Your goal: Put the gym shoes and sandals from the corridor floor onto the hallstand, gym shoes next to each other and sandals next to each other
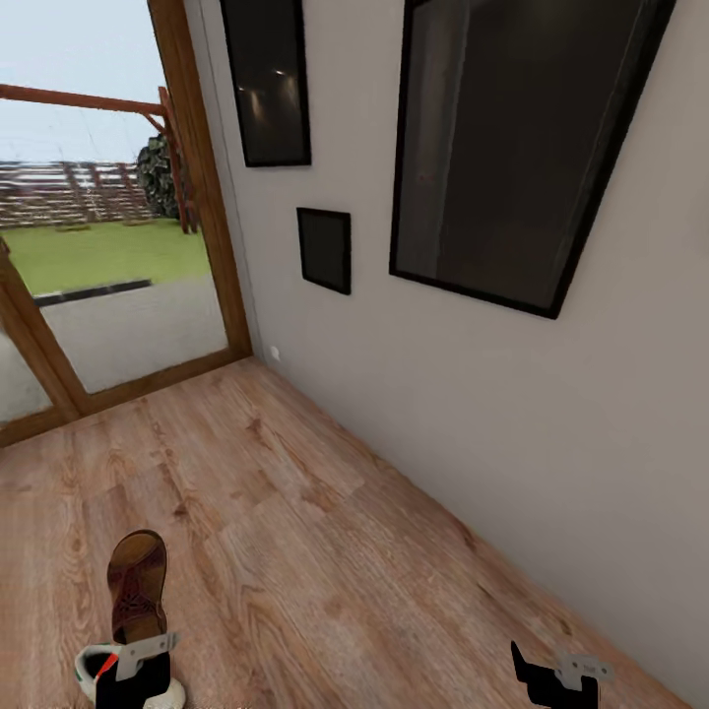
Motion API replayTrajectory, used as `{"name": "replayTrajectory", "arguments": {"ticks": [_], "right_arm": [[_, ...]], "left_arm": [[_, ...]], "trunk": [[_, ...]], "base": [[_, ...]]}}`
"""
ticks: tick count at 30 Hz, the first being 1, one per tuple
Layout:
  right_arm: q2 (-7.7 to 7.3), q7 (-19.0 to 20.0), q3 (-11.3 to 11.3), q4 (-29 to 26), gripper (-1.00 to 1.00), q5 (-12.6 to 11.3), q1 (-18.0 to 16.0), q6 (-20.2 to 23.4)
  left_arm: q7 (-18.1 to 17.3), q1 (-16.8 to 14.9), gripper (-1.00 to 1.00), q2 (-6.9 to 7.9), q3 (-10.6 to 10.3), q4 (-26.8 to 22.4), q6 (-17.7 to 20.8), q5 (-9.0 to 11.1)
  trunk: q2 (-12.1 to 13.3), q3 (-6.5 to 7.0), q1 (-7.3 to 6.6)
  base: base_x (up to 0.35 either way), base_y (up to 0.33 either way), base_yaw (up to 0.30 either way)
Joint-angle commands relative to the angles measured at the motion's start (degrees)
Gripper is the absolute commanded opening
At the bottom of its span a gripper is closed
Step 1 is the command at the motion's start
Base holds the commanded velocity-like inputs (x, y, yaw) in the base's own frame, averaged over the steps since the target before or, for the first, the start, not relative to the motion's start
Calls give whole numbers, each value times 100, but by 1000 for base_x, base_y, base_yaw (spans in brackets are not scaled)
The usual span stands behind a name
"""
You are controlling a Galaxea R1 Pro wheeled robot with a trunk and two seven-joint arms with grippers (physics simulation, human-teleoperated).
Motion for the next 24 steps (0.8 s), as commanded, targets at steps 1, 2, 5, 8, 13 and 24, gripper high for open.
{"name": "replayTrajectory", "arguments": {"ticks": [1,2,5,8,13,24], "right_arm": [[-2,56,7,4,100,-60,-2,-16],[-2,57,7,4,100,-60,-2,-16],[-2,58,7,4,100,-60,-2,-16],[0,58,7,4,100,-60,-2,-16],[7,56,23,4,100,-53,-2,-14],[15,50,31,3,100,-48,-2,-16]], "left_arm": [[-39,-7,-100,-5,49,5,-22,-49],[-39,-7,-100,-5,49,5,-24,-49],[-41,-7,-100,-5,49,6,-27,-49],[-40,-7,-100,-5,49,10,-28,-49],[-47,-7,-100,-29,49,133,-28,-49],[-41,-7,-100,-31,49,155,-28,-49]], "trunk": [[-2,1,-1],[-2,7,-1],[-2,25,-1],[-2,42,-1],[-2,63,-1],[-2,64,-1]], "base": [[0,0,214],[5,0,214],[67,-28,214],[121,-96,219],[166,-186,242],[180,-217,278]]}}
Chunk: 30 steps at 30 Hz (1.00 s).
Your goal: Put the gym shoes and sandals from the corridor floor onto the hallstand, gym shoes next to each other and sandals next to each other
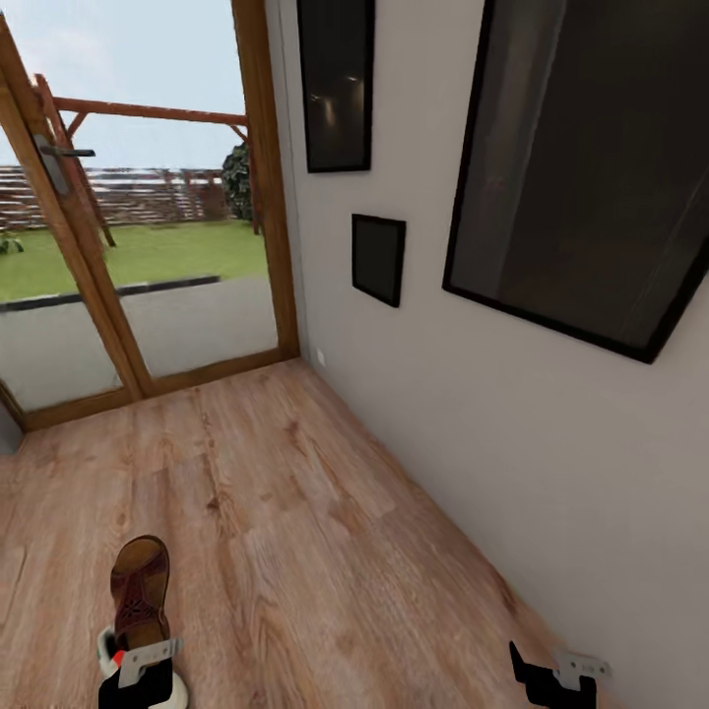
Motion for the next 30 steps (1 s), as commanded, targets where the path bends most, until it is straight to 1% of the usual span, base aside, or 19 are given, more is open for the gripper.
{"name": "replayTrajectory", "arguments": {"ticks": [1,5,7,8,9,12,13,15,18,22,25,30], "right_arm": [[-2,57,5,2,100,-59,-1,-13],[3,57,1,1,100,-50,-1,-15],[5,57,0,3,100,7,-1,-18],[6,55,-4,3,100,76,-1,-20],[5,50,-8,4,100,290,-1,-21],[6,44,-6,4,100,449,-1,-22],[11,42,-5,4,100,547,-1,-22],[14,40,-8,4,100,614,-1,-24],[15,40,-9,4,100,660,-1,-24],[16,39,-10,4,100,682,-1,-22],[18,39,-10,3,100,683,-1,-22],[21,38,-10,4,100,683,-1,-22]], "left_arm": [[-40,-7,-100,-4,49,5,-21,-46],[-38,-7,-100,-4,49,8,-21,-46],[-39,-7,-100,-4,49,6,-21,-46],[-41,-7,-100,-4,49,5,-21,-46],[-40,-7,-100,-4,49,7,-22,-46],[-40,-7,-100,-4,49,7,-21,-46],[-41,-7,-100,-4,49,7,-22,-46],[-39,-7,-100,-4,49,5,-21,-46],[-38,-7,-100,-4,49,7,-21,-46],[-37,-7,-100,-2,57,4,-21,-33],[-50,-7,-100,-4,61,10,-37,147],[-54,-7,-100,-4,58,12,-87,246]], "trunk": [[-2,-6,1],[-2,-8,1],[-2,-9,1],[-2,-9,1],[-2,-9,1],[-2,-9,1],[-2,-9,1],[-2,-9,1],[-2,-9,1],[-2,-9,1],[-2,-9,1],[-2,-9,1]], "base": [[180,-220,277],[180,-222,159],[180,-224,52],[180,-224,30],[180,-225,10],[180,-225,6],[180,-225,2],[182,-224,1],[217,-201,1],[301,-69,0],[182,1,131],[42,0,243]]}}
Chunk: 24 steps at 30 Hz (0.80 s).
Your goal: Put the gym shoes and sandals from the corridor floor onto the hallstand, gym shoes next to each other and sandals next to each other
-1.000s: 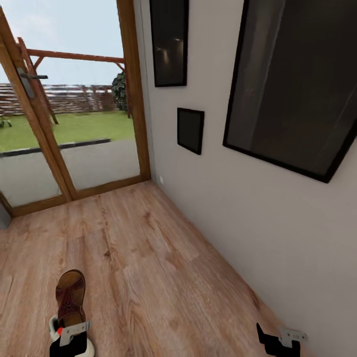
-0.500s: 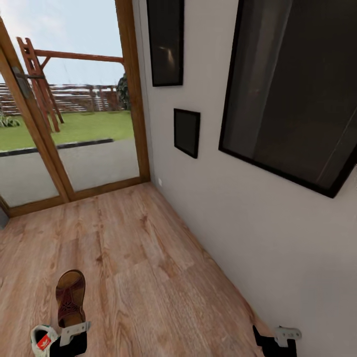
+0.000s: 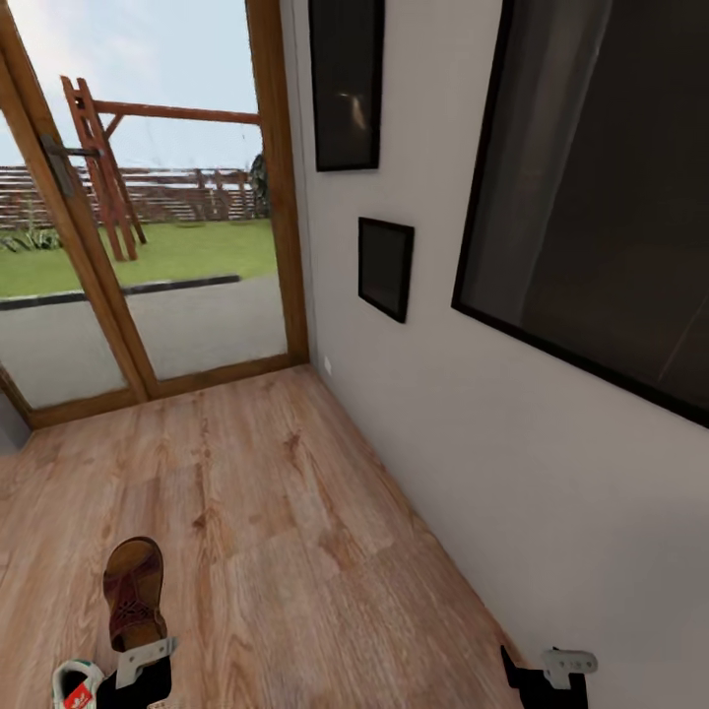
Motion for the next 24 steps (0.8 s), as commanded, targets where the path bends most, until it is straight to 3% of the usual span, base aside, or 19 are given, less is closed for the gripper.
{"name": "replayTrajectory", "arguments": {"ticks": [1,12,14,17,20,22,24], "right_arm": [[-2,55,7,3,100,-60,-2,-16],[34,54,11,1,100,-52,-2,-10],[144,50,10,-16,100,-59,-2,-8],[468,41,-6,-182,100,-67,-12,1],[729,-52,-9,-809,100,-52,-17,101],[798,-258,-10,-1176,100,-49,-18,296],[895,-960,-10,-1971,100,-12,-19,1031]], "left_arm": [[-36,-7,-100,-4,50,6,-23,-56],[-39,-7,-100,-6,31,12,-26,-62],[-43,-7,-100,-28,16,14,-26,-68],[-67,-13,-100,-137,-8,2,-11,-92],[-62,-49,-100,-199,-19,-3,19,-101],[-62,-75,-100,-213,-24,-16,27,-102],[-57,-114,-100,-232,-28,-53,43,-103]], "trunk": [[-2,-5,-1],[-2,-5,-1],[-2,-5,-1],[-2,-5,-1],[-2,-5,-1],[-2,-5,-1],[-2,-5,-1]], "base": [[5,0,274],[1,0,277],[0,0,278],[0,0,279],[0,0,279],[0,0,280],[0,0,280]]}}
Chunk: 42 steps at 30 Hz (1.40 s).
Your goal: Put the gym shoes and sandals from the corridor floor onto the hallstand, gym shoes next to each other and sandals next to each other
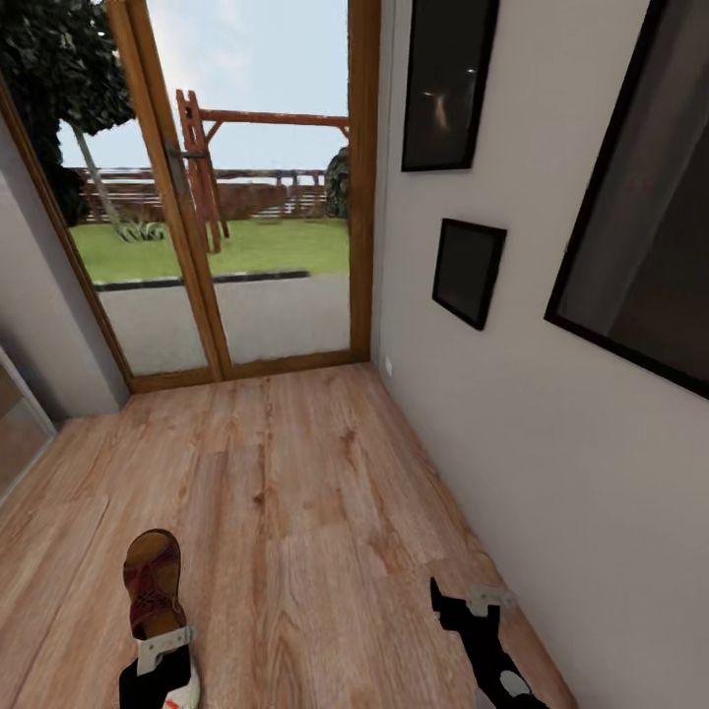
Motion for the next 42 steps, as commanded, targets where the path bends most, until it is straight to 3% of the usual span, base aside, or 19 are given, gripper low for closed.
{"name": "replayTrajectory", "arguments": {"ticks": [1,3,6,7,9,15,20,24,37,40,42], "right_arm": [[21,-266,45,-291,100,20,-1,249],[61,-570,45,-963,100,324,-3,765],[100,-687,47,-1590,100,741,-6,1149],[223,-715,51,-1880,100,992,-6,1378],[332,-720,54,-1961,100,1110,-6,1471],[490,-727,68,-1936,100,1231,-4,1556],[504,-730,72,-1719,100,1242,-2,1563],[506,-724,74,-1692,100,1237,-2,1562],[506,-722,79,-1684,100,1244,-1,1557],[505,-722,79,-1686,100,1443,-1,1562],[510,-728,75,-1697,100,1724,-1,1557]], "left_arm": [[-33,-19,-100,-18,50,-2,-16,-56],[-28,-87,-100,-45,50,-12,-7,-63],[-25,-162,-100,-54,50,-20,-4,-65],[-24,-189,-100,-55,55,-22,-24,-65],[-24,-195,-100,-52,53,-21,-42,-65],[-22,-176,-100,-50,50,-7,-71,-60],[-25,-176,-100,-67,50,1,-76,-53],[-25,-180,-100,-165,49,-8,-74,-62],[-33,-181,-100,-214,41,-49,-79,-68],[-34,-181,-100,-215,44,-50,-80,-70],[-34,-181,-100,-212,44,-50,-81,-72]], "trunk": [[-2,-5,-1],[-2,-5,-1],[-2,-5,-1],[-2,-5,-1],[-2,-5,-1],[-2,-5,-1],[-2,-5,-1],[-2,-5,-1],[-2,-5,-1],[-2,-5,-1],[-2,-5,-1]], "base": [[0,0,280],[0,0,280],[0,0,280],[0,0,279],[0,0,279],[10,0,279],[180,-79,279],[252,-159,248],[90,-50,27],[128,-80,0],[36,-22,0]]}}
